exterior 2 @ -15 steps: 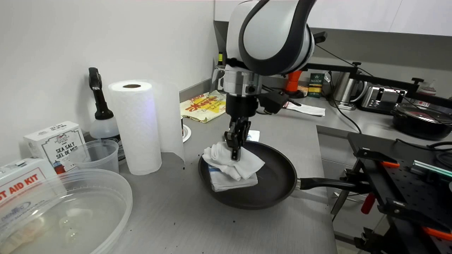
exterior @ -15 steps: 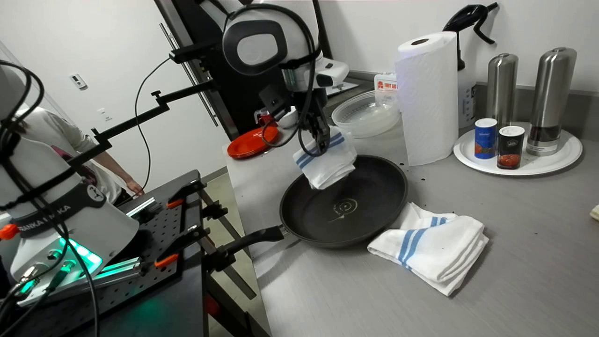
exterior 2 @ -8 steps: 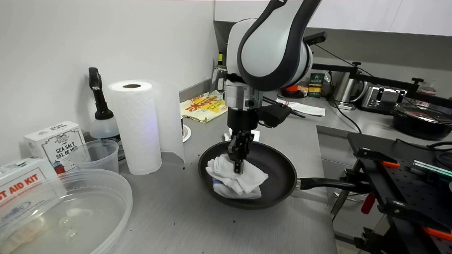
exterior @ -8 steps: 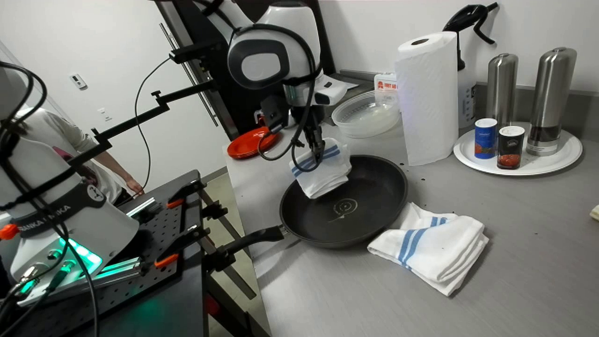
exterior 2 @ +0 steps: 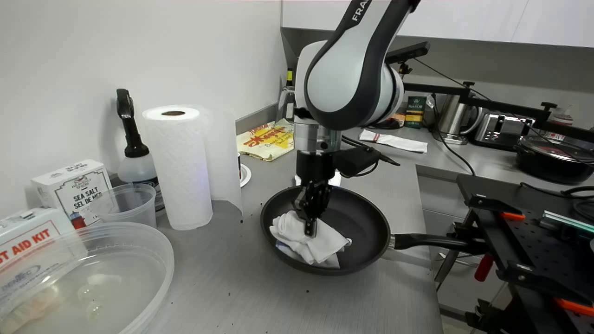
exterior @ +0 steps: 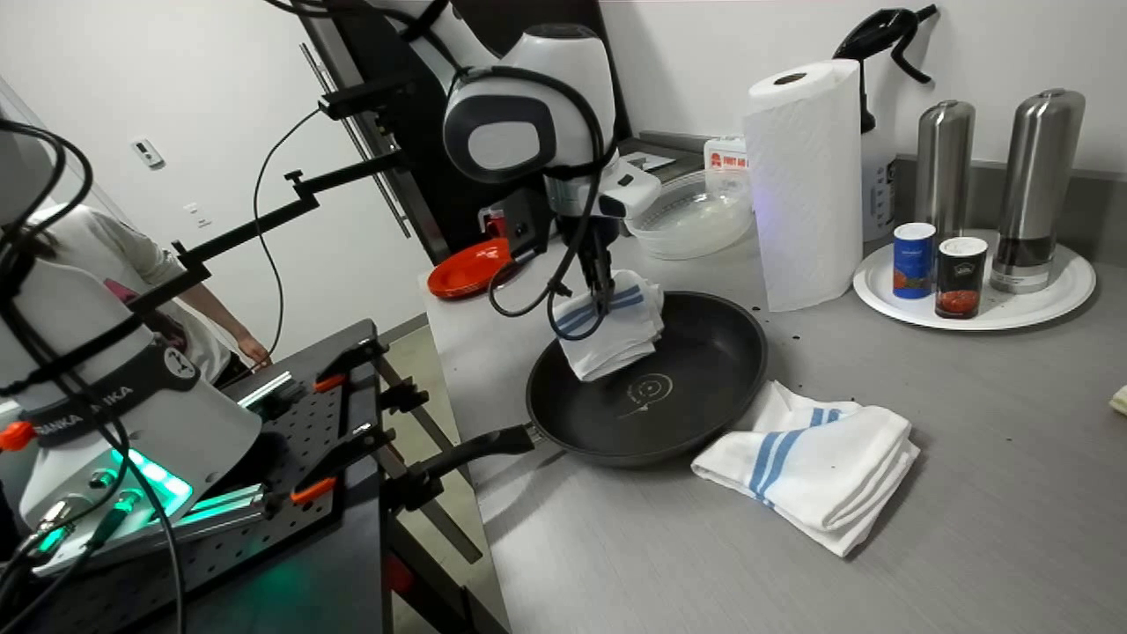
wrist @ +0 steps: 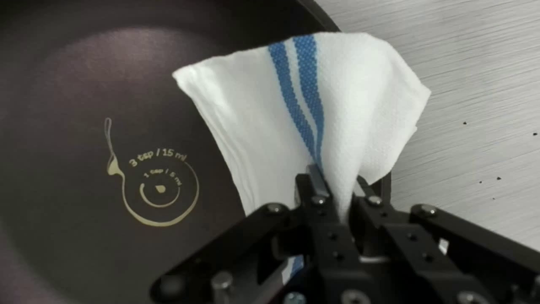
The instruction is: Pick the cloth and wipe the pan
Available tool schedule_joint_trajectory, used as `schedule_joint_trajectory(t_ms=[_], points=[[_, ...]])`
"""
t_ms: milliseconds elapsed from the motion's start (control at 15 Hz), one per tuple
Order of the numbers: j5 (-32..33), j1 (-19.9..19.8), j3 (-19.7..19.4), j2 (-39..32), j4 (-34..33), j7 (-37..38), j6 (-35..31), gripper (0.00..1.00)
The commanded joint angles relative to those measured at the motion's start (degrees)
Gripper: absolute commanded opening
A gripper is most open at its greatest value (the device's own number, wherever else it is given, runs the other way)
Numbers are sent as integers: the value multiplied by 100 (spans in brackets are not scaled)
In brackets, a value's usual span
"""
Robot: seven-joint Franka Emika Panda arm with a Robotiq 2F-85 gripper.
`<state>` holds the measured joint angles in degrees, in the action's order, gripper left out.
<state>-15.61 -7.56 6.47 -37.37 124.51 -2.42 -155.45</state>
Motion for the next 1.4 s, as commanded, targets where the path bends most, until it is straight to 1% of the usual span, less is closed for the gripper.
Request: schedule_joint_trajectory(t_ms=[0, 533, 1000, 1133, 1333], points=[[-90, -40, 15, -292, -191, 112, -28, 3], [-20, -13, -22, -682, -333, 230, -35, 3], [162, 146, -209, -876, -386, 264, -222, 3], [249, 225, -329, -926, -410, 287, -303, 3], [469, 396, -607, -1032, -505, 342, -449, 3]])
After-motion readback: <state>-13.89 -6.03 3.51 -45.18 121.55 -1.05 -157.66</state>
